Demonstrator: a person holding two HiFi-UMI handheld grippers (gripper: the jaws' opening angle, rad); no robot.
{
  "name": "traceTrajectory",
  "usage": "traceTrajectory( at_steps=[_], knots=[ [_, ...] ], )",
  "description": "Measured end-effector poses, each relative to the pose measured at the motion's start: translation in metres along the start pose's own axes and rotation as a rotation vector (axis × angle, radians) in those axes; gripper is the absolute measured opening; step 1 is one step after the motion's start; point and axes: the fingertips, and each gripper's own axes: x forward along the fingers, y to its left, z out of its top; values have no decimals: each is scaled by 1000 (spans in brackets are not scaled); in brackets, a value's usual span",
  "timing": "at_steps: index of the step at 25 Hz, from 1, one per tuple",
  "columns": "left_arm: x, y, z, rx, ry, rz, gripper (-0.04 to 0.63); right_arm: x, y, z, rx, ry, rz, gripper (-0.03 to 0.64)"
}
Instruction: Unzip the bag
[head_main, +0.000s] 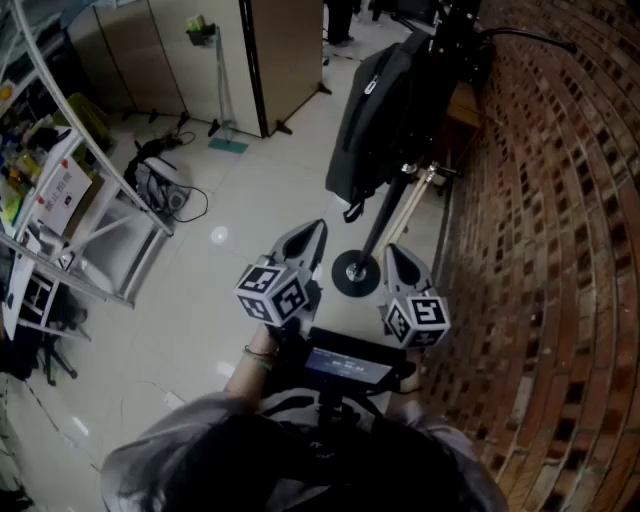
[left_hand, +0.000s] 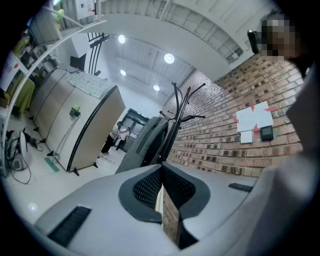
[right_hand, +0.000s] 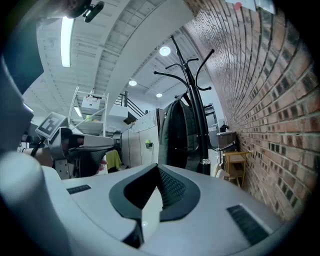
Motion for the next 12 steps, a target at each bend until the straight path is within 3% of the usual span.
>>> traceTrajectory(
  at_steps=[5,12],
  knots=[
    [32,17,20,4,22,-62,5,38,-3,18,1,-21,-27,-2],
    [86,14,52,6,38,-223,11,70,-11,41,4,-66,-98,-2]
  ],
)
